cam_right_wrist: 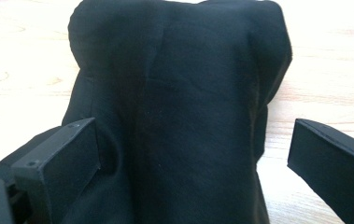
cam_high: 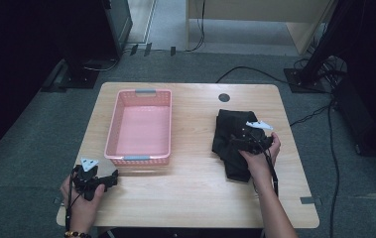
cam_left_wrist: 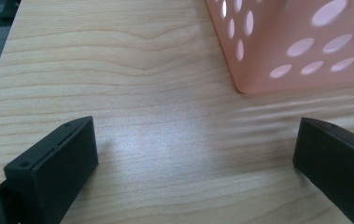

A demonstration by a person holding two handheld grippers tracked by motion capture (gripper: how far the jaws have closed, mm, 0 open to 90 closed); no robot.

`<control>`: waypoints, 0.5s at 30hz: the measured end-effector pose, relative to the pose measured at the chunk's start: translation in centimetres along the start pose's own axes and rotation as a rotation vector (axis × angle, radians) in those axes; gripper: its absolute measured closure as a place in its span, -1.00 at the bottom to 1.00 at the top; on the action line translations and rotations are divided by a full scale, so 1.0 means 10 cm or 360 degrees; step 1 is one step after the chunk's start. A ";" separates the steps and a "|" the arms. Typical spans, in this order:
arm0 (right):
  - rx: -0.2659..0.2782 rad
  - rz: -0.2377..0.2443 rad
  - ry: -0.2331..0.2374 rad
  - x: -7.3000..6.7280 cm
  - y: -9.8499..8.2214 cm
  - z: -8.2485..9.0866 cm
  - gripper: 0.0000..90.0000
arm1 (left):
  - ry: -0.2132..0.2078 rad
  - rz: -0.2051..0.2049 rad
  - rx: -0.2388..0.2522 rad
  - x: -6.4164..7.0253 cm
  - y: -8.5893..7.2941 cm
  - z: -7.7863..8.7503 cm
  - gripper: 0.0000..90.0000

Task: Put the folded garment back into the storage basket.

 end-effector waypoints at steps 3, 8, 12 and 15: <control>-0.0018 -0.0004 -0.0006 0.00 0.00 -0.05 -0.96 | 0.0000 0.0000 0.0000 0.00 0.00 0.00 -1.00; -0.0046 -0.0016 -0.0020 -0.01 0.00 -0.12 -0.99 | 0.0000 0.0000 0.0000 0.00 0.00 0.00 -1.00; -0.0076 -0.0036 -0.0023 0.00 0.00 -0.18 -1.00 | 0.0000 0.0001 0.0000 0.00 0.00 0.00 -1.00; -0.0102 -0.0039 -0.0040 0.02 -0.01 -0.23 -1.00 | 0.0000 0.0000 0.0000 0.00 0.00 0.00 -1.00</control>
Point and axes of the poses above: each handheld gripper's, and its own axes: z roughly backward along the jaws, y roughly out of its top, x roughly to its right, the point moved 2 cm from there along -z, roughly forward along the jaws, and after that the axes turned 15 degrees about y, right-handed, at the moved point
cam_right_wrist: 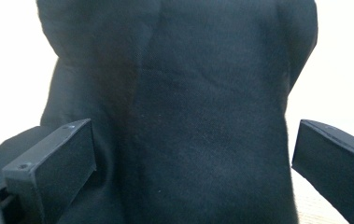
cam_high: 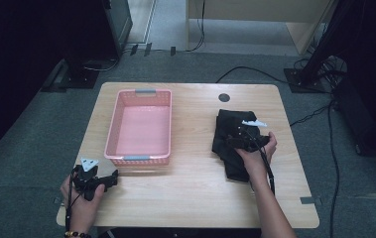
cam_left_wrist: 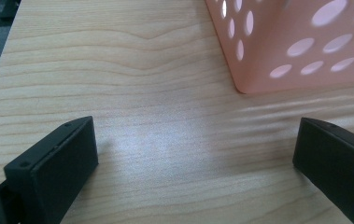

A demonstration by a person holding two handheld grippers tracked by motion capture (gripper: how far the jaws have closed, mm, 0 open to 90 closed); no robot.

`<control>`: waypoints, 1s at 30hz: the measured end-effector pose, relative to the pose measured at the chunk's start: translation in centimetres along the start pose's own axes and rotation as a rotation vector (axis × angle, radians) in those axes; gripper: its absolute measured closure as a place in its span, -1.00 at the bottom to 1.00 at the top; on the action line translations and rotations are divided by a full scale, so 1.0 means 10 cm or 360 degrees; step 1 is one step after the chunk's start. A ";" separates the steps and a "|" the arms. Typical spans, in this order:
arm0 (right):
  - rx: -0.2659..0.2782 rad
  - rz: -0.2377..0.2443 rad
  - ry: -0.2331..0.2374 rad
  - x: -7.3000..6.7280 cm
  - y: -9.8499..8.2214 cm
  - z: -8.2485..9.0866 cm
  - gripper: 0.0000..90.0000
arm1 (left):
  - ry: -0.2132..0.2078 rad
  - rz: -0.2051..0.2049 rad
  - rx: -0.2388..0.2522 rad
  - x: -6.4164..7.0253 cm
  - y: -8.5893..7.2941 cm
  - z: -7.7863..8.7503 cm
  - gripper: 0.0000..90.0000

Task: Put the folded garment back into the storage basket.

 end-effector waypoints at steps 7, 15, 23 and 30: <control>-0.0070 -0.0013 -0.0022 0.02 -0.08 -0.13 -1.00 | 0.0000 0.0000 0.0000 0.00 0.00 0.00 -1.00; -0.0018 -0.0053 0.0028 0.06 -0.15 -0.16 -1.00 | 0.0000 0.0000 0.0000 0.00 0.00 0.00 -1.00; 0.0021 -0.0050 0.0063 0.09 -0.19 -0.16 -1.00 | 0.0000 0.0000 0.0000 0.00 0.00 0.00 -1.00; 0.0048 -0.0031 0.0091 0.08 -0.21 -0.14 -0.95 | 0.0000 0.0000 0.0001 0.00 0.00 0.00 -1.00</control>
Point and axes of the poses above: each handheld gripper's, and its own axes: z roughly backward along the jaws, y roughly out of its top, x roughly to its right, the point moved 2 cm from there along -z, roughly forward along the jaws, and after that the axes turned 15 degrees about y, right-handed, at the moved point
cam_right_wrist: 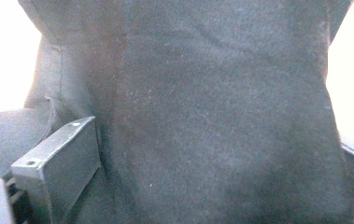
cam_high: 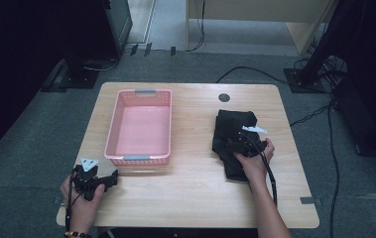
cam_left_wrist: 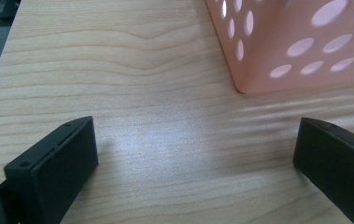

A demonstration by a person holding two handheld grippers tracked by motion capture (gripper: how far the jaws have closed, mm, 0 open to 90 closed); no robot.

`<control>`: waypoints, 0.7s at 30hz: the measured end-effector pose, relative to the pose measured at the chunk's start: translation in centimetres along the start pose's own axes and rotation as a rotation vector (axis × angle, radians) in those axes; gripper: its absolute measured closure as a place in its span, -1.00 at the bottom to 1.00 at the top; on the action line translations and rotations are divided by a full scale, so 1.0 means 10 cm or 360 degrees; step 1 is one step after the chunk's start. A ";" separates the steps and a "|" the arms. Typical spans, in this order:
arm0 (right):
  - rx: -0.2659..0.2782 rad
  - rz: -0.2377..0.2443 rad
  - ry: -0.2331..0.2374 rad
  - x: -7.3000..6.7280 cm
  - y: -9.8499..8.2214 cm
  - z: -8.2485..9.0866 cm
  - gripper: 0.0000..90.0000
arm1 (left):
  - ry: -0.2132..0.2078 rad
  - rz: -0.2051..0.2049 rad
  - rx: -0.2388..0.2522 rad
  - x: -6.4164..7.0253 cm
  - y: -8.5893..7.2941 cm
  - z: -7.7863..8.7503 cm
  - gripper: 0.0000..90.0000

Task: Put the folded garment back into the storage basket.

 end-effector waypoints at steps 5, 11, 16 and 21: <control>0.0030 0.0020 0.0010 -0.01 -0.02 0.01 -0.84 | 0.0000 0.0000 0.0000 0.00 0.00 0.00 -1.00; 0.0090 0.0051 0.0054 -0.02 -0.06 0.04 -0.60 | 0.0000 0.0000 0.0000 0.00 0.00 0.00 -1.00; 0.0127 0.0058 0.0089 -0.02 -0.08 0.07 -0.32 | 0.0000 -0.0001 0.0000 0.00 0.00 0.00 -1.00; 0.0140 0.0055 0.0095 -0.02 -0.10 0.08 -0.23 | 0.0000 0.0000 0.0000 0.00 0.00 0.00 -1.00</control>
Point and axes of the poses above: each handheld gripper's, and its own axes: z roughly backward along the jaws, y roughly out of its top, x roughly to its right, the point moved 2 cm from there along -z, roughly forward along the jaws, and after that the axes turned 15 degrees about y, right-handed, at the moved point
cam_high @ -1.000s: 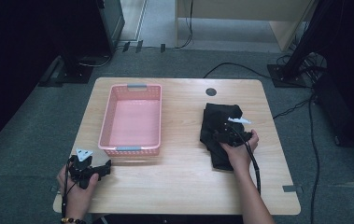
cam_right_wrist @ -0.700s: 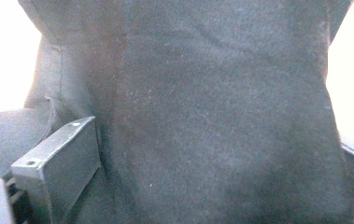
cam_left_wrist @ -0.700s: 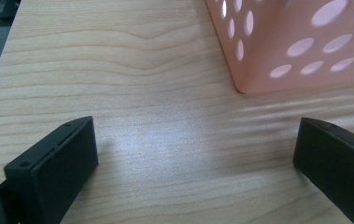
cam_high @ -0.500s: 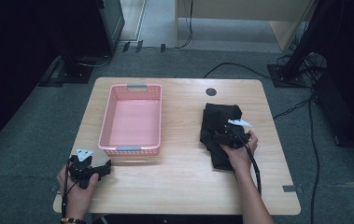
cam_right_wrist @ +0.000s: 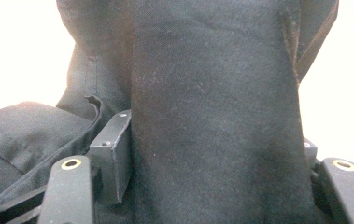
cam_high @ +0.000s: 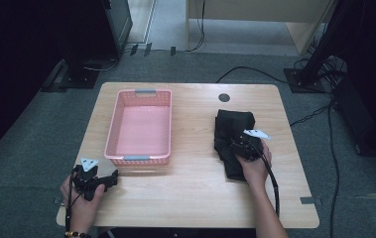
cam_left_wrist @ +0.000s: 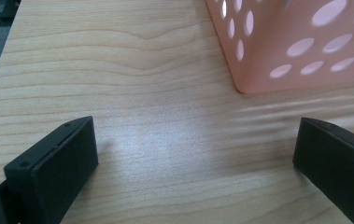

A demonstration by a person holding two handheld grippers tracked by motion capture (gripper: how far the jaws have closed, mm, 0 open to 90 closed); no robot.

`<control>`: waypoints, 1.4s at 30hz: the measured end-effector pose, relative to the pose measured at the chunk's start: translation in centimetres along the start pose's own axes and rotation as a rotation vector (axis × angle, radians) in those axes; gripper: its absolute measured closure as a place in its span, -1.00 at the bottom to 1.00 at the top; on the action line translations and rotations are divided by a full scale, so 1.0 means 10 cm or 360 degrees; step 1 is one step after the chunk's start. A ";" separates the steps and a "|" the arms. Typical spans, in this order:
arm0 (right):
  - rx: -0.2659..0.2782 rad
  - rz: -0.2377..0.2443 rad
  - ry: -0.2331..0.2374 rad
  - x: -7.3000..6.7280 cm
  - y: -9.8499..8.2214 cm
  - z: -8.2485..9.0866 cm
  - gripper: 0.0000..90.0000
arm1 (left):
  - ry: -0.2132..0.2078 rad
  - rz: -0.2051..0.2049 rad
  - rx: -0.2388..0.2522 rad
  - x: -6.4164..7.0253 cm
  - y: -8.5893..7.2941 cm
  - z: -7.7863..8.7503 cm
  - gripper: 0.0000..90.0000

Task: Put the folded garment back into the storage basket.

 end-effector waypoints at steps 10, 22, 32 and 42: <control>0.0016 -0.0023 -0.0029 -0.02 -0.01 0.00 -0.18 | 0.0000 0.0000 0.0000 0.00 0.00 0.00 -1.00; 0.0048 -0.0063 -0.0060 -0.03 -0.02 0.03 0.12 | 0.0000 0.0000 0.0000 0.00 0.00 0.00 -1.00; 0.0021 0.0041 -0.0046 -0.06 -0.03 0.02 0.13 | 0.0000 0.0000 0.0000 0.00 0.00 0.00 -1.00; 0.0035 0.0061 -0.0076 -0.16 -0.06 0.04 0.30 | 0.0000 0.0000 0.0000 0.00 0.00 0.00 -1.00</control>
Point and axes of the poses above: each handheld gripper's, and its own axes: z roughly backward along the jaws, y roughly out of its top, x roughly to its right, the point moved 2 cm from there along -z, roughly forward along the jaws, and after that the axes turned 15 degrees about y, right-handed, at the moved point
